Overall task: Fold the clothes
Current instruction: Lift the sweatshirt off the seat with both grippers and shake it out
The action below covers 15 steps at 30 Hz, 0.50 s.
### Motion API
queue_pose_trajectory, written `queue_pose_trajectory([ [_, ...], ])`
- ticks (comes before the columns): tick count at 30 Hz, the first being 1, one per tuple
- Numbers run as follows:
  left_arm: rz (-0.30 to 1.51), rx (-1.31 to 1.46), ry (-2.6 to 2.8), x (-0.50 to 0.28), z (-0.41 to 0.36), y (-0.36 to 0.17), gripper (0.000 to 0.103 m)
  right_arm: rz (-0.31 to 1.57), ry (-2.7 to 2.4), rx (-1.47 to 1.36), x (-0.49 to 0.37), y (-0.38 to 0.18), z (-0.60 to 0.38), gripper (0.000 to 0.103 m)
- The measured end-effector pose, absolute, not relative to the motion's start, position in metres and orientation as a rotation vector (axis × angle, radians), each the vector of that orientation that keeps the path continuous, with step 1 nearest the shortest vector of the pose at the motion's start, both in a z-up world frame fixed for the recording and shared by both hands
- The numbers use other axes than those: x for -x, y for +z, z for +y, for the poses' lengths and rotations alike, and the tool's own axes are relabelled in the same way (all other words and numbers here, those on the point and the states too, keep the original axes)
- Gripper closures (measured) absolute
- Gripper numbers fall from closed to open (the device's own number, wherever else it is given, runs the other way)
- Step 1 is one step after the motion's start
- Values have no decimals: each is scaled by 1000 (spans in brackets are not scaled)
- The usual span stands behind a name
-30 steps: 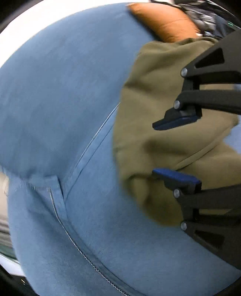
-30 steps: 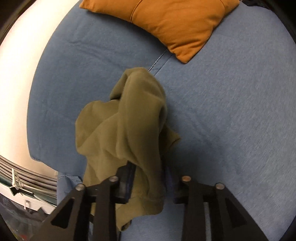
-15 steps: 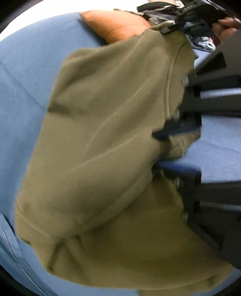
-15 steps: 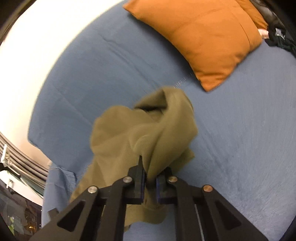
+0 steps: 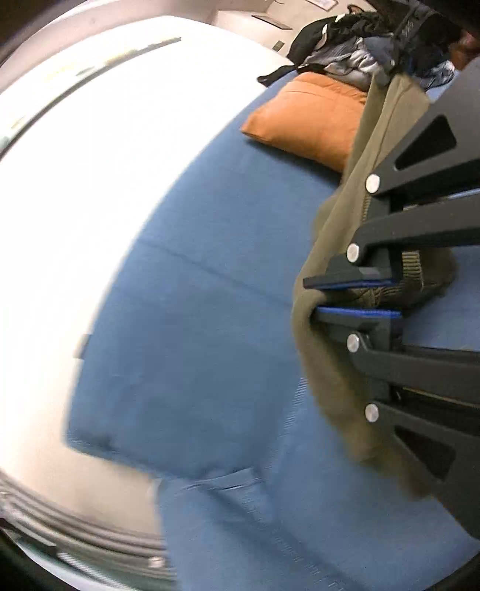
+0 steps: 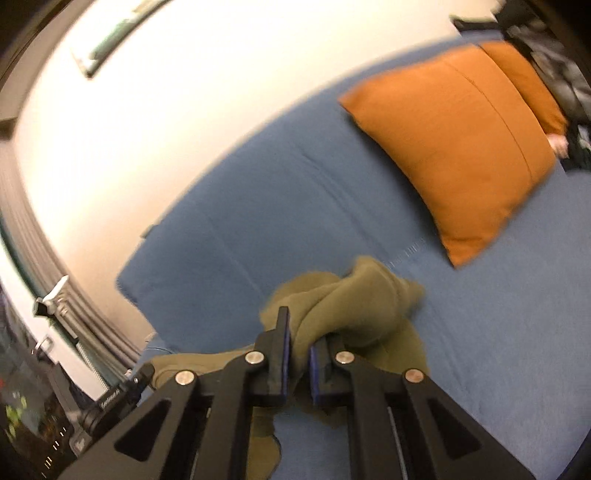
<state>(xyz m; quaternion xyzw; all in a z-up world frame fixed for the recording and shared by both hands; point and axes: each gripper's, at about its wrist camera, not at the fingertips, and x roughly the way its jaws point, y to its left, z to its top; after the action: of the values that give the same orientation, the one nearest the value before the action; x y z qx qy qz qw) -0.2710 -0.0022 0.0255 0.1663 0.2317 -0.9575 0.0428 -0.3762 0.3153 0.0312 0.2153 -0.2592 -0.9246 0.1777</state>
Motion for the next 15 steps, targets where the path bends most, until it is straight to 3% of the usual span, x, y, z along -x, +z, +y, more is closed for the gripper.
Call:
queue_pose_trajectory([
  [11,393,61,-3042,204,13,98,95,-347,-2926,138,261,120,277,96],
  [15,430,-146,-3049,224,4,83,95,-301,-2990,-42,288,107,273,96],
])
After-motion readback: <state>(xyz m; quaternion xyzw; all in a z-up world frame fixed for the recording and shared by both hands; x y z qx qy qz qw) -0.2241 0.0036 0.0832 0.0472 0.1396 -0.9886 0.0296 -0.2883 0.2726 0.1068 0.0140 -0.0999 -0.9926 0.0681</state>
